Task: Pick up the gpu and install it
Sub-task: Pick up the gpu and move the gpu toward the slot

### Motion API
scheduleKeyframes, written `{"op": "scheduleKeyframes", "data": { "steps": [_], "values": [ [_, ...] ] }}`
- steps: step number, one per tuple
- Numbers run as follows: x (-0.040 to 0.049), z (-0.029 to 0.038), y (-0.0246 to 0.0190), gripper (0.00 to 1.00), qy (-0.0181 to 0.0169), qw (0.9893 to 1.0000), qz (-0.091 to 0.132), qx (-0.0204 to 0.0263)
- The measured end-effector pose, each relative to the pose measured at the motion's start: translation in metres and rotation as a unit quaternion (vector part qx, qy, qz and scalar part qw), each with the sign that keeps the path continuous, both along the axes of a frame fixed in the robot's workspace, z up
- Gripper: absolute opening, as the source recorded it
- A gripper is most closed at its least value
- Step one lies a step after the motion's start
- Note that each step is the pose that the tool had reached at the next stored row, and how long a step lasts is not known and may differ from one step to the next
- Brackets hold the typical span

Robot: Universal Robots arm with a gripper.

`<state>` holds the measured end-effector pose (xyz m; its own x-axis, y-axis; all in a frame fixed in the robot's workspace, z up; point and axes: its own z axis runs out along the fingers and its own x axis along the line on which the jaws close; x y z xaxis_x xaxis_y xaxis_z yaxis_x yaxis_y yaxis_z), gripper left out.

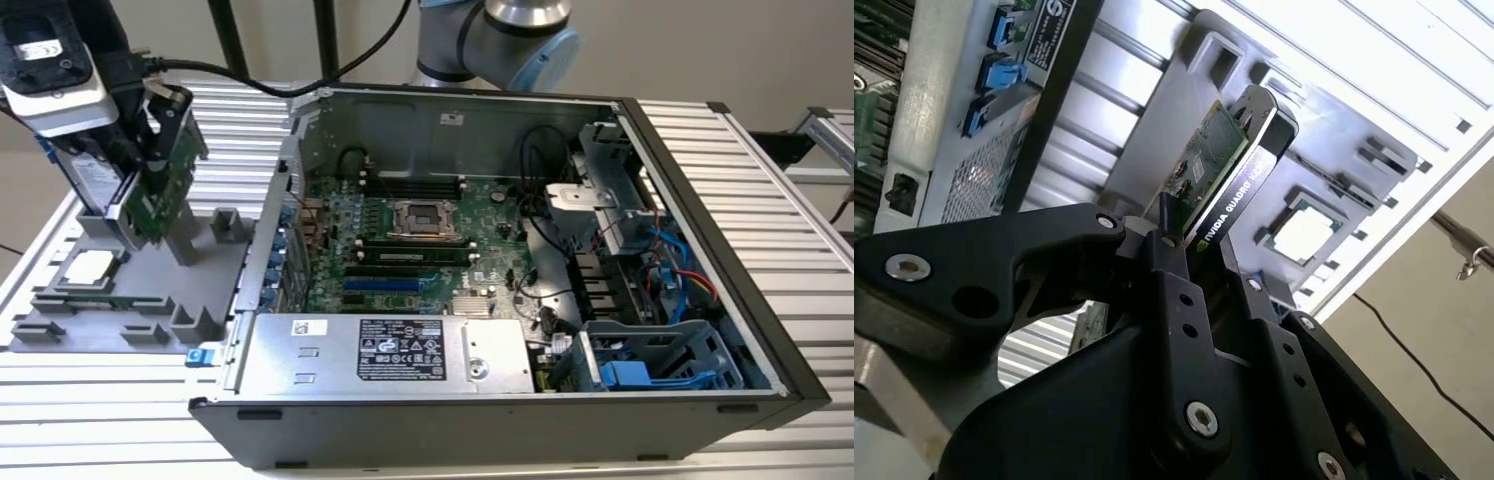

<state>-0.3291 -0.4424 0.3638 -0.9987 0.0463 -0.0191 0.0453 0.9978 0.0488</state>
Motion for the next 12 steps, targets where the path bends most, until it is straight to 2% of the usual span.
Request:
{"op": "scheduleKeyframes", "data": {
  "steps": [12],
  "values": [
    [0.0,0.0125,0.0,0.0,0.0,1.0,0.0,0.0]
  ]
}}
